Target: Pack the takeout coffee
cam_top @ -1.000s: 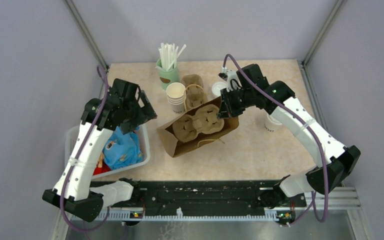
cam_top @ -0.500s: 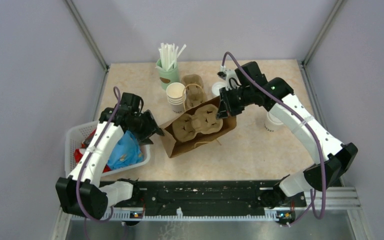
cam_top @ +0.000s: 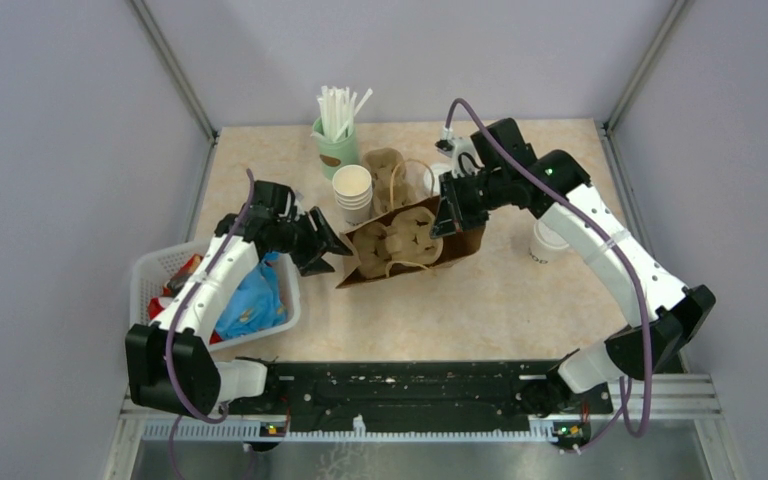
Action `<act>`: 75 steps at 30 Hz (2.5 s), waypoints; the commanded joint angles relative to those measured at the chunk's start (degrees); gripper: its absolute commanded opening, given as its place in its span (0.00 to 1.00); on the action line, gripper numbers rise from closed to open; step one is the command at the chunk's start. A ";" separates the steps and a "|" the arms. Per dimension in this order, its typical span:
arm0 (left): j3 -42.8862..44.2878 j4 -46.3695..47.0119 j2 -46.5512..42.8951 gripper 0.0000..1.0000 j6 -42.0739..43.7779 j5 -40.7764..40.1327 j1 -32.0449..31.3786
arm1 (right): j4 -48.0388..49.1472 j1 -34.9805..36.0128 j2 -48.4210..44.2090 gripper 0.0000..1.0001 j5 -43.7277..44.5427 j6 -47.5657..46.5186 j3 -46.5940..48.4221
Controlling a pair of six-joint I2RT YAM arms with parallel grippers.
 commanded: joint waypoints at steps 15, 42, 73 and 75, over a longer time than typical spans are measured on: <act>5.83 -6.33 2.33 0.70 6.16 -12.88 6.34 | -0.96 -0.67 4.40 0.00 6.25 9.51 5.23; 0.82 2.05 10.14 0.59 7.11 -6.13 2.83 | -10.49 3.14 22.03 0.10 9.25 9.83 25.11; 30.11 -21.08 -4.44 0.95 11.33 -12.97 2.83 | -17.69 -3.28 14.78 0.79 28.03 1.81 38.01; 34.35 -22.71 -1.79 0.98 10.80 -12.09 2.64 | -18.03 -3.25 17.09 0.79 28.98 0.10 38.81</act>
